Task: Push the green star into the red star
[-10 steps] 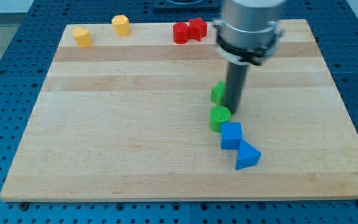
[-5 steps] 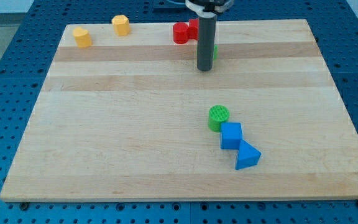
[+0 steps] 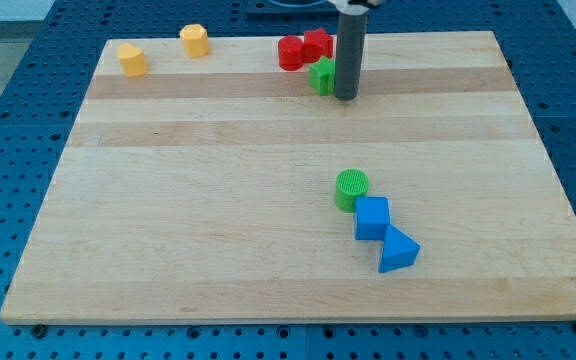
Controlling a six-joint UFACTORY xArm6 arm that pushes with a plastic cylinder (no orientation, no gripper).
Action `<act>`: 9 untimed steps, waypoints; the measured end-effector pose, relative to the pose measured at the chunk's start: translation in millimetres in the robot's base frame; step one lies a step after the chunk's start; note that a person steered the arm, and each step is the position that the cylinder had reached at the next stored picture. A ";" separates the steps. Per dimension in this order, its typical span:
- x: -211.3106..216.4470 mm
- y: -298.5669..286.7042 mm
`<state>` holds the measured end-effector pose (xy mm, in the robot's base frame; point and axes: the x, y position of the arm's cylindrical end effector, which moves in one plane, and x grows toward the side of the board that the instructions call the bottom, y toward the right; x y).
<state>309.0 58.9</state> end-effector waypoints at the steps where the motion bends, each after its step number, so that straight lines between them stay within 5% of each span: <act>1: 2.8 0.0; 3: 33.9 -45.6; 6: -29.3 -43.1; 8: 32.7 -31.9; 9: 67.0 33.9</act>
